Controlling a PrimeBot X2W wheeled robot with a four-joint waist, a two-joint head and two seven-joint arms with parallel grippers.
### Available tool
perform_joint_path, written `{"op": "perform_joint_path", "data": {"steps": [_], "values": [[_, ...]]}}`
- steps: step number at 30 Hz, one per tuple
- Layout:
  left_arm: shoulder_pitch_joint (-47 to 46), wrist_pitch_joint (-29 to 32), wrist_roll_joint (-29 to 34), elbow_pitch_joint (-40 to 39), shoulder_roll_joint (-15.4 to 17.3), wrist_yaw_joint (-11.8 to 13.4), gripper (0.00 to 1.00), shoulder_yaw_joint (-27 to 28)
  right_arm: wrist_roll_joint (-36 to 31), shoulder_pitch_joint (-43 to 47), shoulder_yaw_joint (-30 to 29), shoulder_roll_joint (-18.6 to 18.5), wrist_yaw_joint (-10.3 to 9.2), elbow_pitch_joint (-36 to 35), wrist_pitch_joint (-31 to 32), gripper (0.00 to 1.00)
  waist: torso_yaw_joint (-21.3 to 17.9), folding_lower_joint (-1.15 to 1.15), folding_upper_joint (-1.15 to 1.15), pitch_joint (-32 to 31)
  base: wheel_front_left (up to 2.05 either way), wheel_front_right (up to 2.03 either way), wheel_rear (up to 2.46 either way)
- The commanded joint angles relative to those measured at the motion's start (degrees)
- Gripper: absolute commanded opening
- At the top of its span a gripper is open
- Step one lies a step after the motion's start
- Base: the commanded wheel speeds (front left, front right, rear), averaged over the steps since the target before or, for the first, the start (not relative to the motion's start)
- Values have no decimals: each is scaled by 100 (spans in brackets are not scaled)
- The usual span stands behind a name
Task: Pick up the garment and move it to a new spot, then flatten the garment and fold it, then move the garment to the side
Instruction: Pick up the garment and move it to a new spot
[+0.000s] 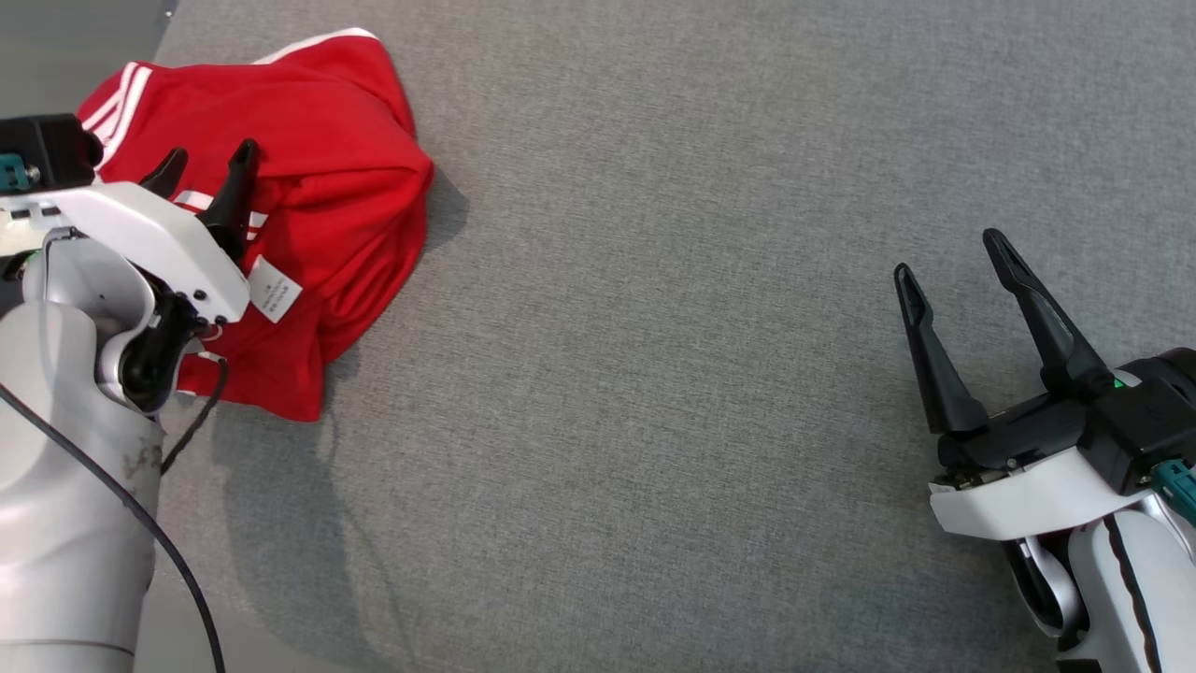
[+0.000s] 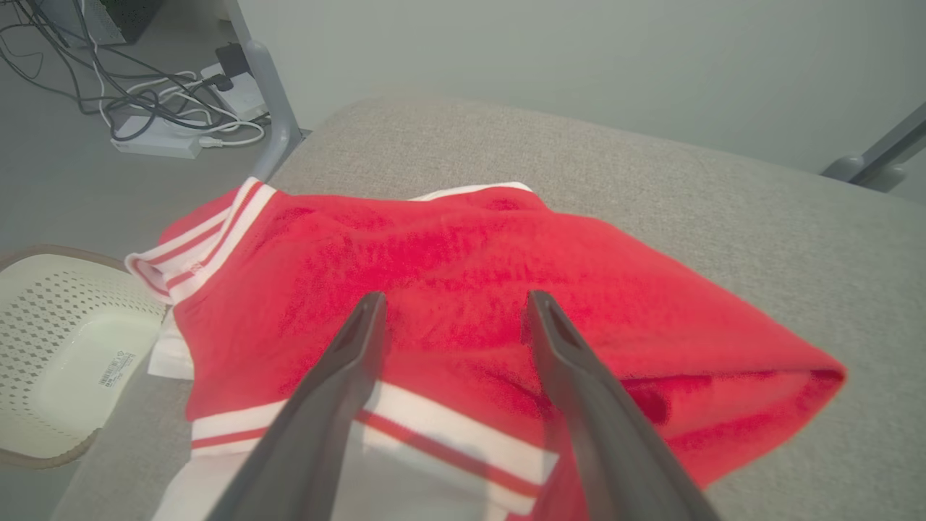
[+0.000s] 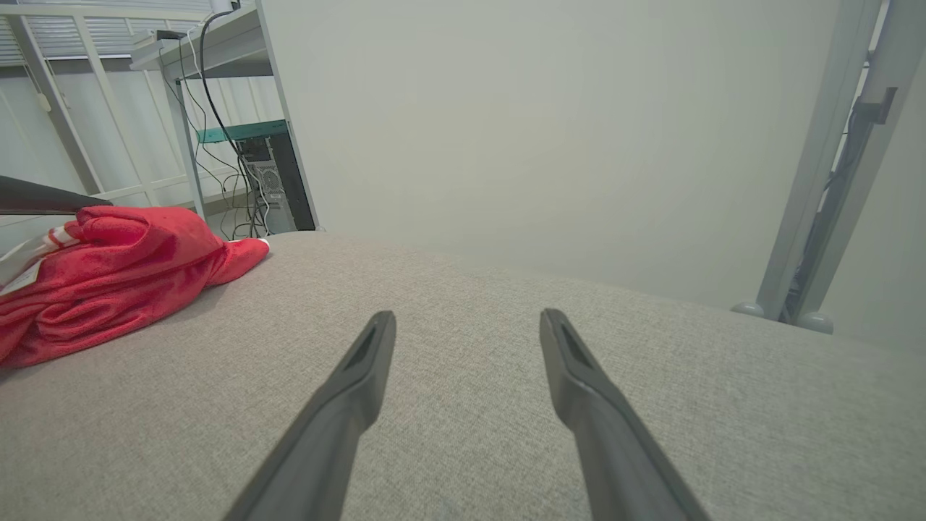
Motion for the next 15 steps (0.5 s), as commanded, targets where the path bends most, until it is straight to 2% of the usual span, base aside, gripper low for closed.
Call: {"op": "perform_joint_path", "data": {"steps": [1, 10, 14, 15], "values": [[-139, 161, -95, 33, 85, -23, 100, -41, -26, -75, 9, -33, 0, -10, -28, 100, -62, 0, 0, 61, 0, 0, 0], [-354, 1409, -499, 80, 479, -48, 100, -788, -52, -71, 53, -92, 0, -31, -28, 100, -184, 0, 0, 219, 0, 0, 0], [-315, 1699, -696, 107, 567, -46, 100, -986, -63, -58, 87, -63, 0, 2, -28, 100, -203, 0, 0, 253, 0, 0, 0], [-318, 1730, -715, 124, 582, -46, 83, -1007, -73, -56, 106, -60, 0, 10, -28, 100, -207, 0, 0, 257, 0, 0, 0]]}}
